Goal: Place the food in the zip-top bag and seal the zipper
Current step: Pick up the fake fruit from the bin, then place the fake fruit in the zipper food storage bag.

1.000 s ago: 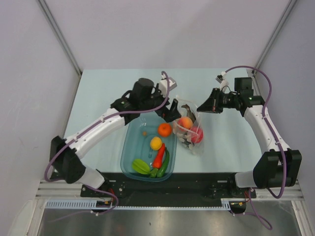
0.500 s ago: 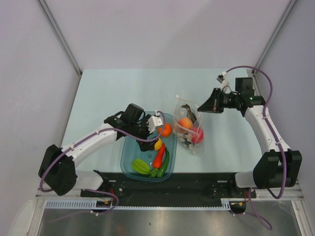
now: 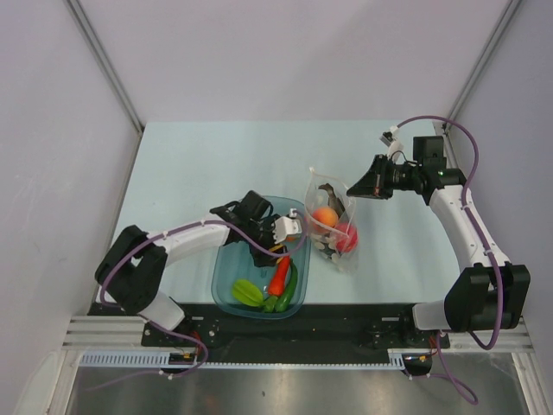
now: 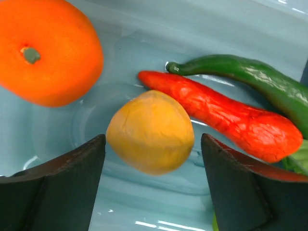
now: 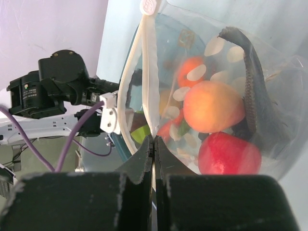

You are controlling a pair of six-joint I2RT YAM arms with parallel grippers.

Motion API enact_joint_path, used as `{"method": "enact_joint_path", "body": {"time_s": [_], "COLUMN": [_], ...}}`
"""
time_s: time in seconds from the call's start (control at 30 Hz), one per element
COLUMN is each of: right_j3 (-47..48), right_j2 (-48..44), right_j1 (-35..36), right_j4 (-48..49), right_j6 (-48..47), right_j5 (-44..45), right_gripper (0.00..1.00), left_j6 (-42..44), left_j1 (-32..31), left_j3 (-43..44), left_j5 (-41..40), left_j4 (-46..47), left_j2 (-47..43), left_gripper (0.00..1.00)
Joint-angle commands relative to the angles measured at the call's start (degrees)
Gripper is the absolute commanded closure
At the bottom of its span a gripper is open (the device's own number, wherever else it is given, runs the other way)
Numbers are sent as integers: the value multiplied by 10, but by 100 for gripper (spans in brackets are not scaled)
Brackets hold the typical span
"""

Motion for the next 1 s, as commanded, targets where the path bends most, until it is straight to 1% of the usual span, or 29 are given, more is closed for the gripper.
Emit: {"method": "enact_joint_path", "body": {"time_s": [0.0, 0.07, 0.1, 0.17, 0.2, 0.23, 0.33, 0.43, 0.47, 0.5, 0.53, 0.6, 0.73, 0.8, 0.83, 0.9, 0.93, 0.97], "right_j3": [8, 12, 12, 13, 13, 13, 10, 7, 5, 3, 1, 0, 5, 6, 6, 5, 4, 4], "right_j2": [-5, -4, -5, -3, -4, -3, -1, -1, -1, 0, -1, 1, 2, 3, 2, 2, 2, 2], "right_j1": [-2, -2, -2, -2, -1, -2, -2, 0, 1, 3, 4, 8, 13, 13, 13, 13, 12, 12], "right_j4": [7, 2, 2, 3, 3, 4, 9, 15, 17, 19, 20, 20, 25, 27, 28, 29, 28, 28], "right_j6": [-1, -3, -4, -3, -2, -1, -1, 5, 5, 7, 7, 7, 11, 11, 12, 13, 13, 13], "right_j5": [3, 3, 4, 4, 4, 3, 3, 2, 2, 2, 2, 2, 2, 3, 5, 7, 7, 7], "right_gripper": [100, 100, 100, 100, 100, 100, 100, 100, 100, 100, 100, 100, 100, 100, 100, 100, 100, 100], "left_j6": [-12, -9, -4, -6, -9, -11, -50, -119, -151, -164, -172, -187, -202, -200, -204, -209, -219, -227], "left_j1": [-5, -2, 6, 17, 25, 25, 24, 15, 5, -2, -9, -25, -43, -51, -52, -53, -52, -44], "left_j3": [56, 80, 86, 97, 110, 118, 159, 216, 230, 265, 284, 330, 364, 384, 396, 438, 448, 446], "left_j5": [4, 13, 25, 64, 73, 72, 85, 79, 72, 61, 44, 34, 6, -10, -19, -45, -53, -53], "left_j4": [-2, -42, -56, -77, -80, -80, -52, -13, -3, 6, 5, 2, 10, 0, -9, -48, -58, -61], "left_j2": [22, 11, -16, -52, -89, -104, -145, -134, -126, -113, -85, -53, 13, 36, 48, 82, 86, 76], "left_gripper": [38, 50, 58, 63, 66, 68, 67, 65, 65, 65, 65, 65, 63, 55, 39, 27, 21, 17]}}
